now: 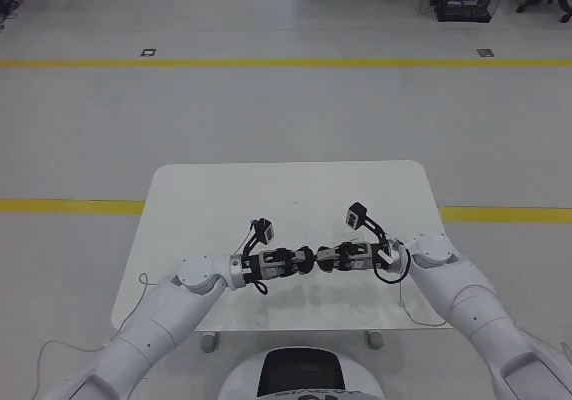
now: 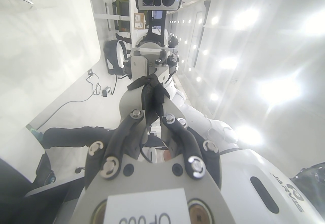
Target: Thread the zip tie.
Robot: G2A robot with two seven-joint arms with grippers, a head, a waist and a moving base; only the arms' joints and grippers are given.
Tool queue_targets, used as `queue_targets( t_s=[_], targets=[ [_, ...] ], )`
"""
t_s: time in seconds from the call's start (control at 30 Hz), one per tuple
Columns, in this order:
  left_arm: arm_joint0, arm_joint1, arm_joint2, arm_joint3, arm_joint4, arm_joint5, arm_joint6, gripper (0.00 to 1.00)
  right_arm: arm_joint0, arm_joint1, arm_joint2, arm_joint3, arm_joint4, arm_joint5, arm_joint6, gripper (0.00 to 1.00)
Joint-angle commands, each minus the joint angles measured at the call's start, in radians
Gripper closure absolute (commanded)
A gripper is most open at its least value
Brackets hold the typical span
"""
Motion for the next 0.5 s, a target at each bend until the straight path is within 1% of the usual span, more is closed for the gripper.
queue_targets(
  t_s=[0.0, 0.27, 0.37, 0.47],
  targets=[
    [-0.001, 0.0, 0.001, 0.002, 0.0, -0.002, 0.001, 1.0, 0.0, 0.0, 0.002, 0.001, 0.001, 0.004, -0.001, 0.0],
    [-0.001, 0.003, -0.007, 0.016, 0.009, -0.022, 0.004, 1.0, -0.011, 0.011, 0.036, -0.017, -0.015, 0.003, -0.018, 0.0],
    [0.007, 0.007, -0.025, 0.015, 0.011, -0.022, 0.006, 1.0, -0.02, 0.017, 0.053, -0.036, -0.033, 0.003, -0.036, 0.0],
    [0.016, 0.012, -0.047, 0.013, 0.009, -0.022, -0.001, 1.0, -0.02, 0.017, 0.053, -0.036, -0.033, 0.003, -0.036, 0.0]
  ],
)
